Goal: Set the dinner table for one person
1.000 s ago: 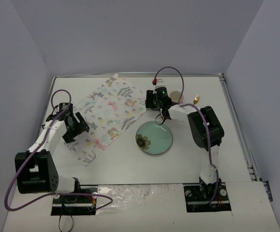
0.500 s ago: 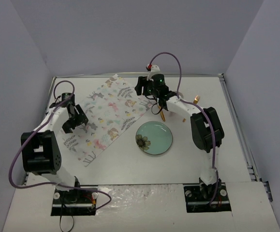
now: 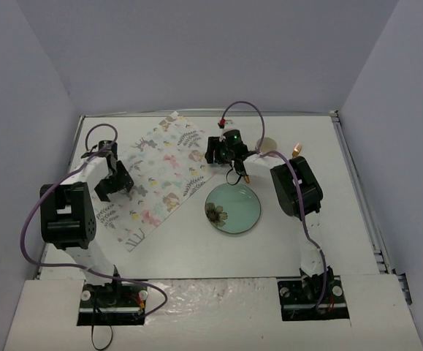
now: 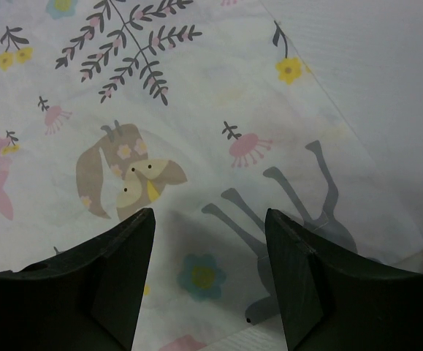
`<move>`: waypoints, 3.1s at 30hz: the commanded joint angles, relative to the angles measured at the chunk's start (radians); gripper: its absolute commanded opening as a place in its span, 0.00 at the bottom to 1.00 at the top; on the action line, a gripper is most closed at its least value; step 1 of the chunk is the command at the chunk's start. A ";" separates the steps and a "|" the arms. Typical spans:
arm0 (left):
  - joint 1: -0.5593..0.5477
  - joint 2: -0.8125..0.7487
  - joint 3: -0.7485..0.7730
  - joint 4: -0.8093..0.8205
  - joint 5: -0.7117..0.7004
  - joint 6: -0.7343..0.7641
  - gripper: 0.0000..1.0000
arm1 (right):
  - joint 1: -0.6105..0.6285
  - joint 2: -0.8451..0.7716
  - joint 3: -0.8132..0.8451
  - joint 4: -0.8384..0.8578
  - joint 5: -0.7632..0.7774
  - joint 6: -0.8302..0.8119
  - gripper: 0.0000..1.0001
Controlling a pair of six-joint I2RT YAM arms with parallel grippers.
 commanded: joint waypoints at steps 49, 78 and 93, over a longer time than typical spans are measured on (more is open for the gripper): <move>-0.080 0.381 0.023 1.242 0.735 -0.353 0.70 | -0.107 -0.977 -0.560 0.002 -0.152 0.066 1.00; -0.157 0.067 -0.259 1.047 0.587 -0.328 0.71 | -0.137 -1.168 -0.808 -0.087 -0.134 0.046 1.00; -0.339 -0.254 -0.108 0.561 0.362 -0.064 0.96 | -0.193 -1.250 -0.858 -0.143 -0.108 0.053 1.00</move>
